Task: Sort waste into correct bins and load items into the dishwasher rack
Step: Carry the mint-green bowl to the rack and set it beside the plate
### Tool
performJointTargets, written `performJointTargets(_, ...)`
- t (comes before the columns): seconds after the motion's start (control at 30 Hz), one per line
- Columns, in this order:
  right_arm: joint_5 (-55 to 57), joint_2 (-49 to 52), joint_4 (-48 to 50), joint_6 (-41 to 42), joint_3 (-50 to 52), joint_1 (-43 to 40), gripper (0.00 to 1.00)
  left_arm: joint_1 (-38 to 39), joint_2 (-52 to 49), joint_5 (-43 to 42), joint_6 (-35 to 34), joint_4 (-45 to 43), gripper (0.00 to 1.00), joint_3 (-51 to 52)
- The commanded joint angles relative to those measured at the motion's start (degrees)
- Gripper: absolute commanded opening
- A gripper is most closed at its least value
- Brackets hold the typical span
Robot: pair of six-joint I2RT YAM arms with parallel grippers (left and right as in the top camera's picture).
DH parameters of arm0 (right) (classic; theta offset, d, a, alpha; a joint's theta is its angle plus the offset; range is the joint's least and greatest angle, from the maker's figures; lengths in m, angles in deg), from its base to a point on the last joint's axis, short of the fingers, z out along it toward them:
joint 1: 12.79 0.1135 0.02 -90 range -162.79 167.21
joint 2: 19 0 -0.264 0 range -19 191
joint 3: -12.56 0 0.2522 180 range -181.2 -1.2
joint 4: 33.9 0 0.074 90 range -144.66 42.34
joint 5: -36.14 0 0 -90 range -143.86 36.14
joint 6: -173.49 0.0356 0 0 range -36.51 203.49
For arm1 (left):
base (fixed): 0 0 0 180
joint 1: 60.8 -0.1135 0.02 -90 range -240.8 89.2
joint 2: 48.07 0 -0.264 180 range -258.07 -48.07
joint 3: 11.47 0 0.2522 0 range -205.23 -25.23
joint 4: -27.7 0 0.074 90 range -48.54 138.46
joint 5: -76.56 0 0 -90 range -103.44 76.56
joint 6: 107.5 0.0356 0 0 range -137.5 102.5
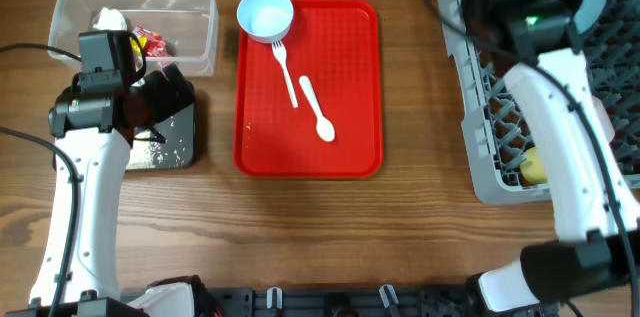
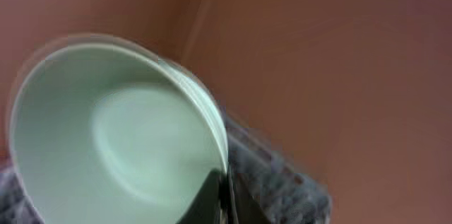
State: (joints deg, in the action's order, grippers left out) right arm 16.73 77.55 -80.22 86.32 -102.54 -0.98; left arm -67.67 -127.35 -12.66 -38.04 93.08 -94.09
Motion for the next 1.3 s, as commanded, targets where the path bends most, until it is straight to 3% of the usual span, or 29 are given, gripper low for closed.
performJointTargets(0.0,1.97,5.27,11.56,-23.37,-0.22,-3.54,0.04,-0.22,-0.46,-0.02,-0.92,-0.15,1.00,-0.48)
performJointTargets(0.2,-0.17,13.14,28.30,-39.65,-0.22,-5.35,0.05,-0.22,-0.46,-0.02,-0.92,-0.46,1.00,-0.48)
performJointTargets(0.33,-1.57,17.16,31.89,-44.57,-0.22,-5.25,0.04,-0.22,-0.46,-0.02,-0.94,-1.07,1.00,-0.48)
performJointTargets(0.87,-1.68,24.00,25.40,-41.68,0.24,-5.29,0.04,-0.22,-0.46,-0.02,-0.94,-2.12,1.00,-0.48)
performJointTargets(1.27,-8.96,25.03,25.68,-39.69,4.74,-5.25,0.04,-0.22,-0.46,-0.02,-0.94,-2.80,1.00,-0.48)
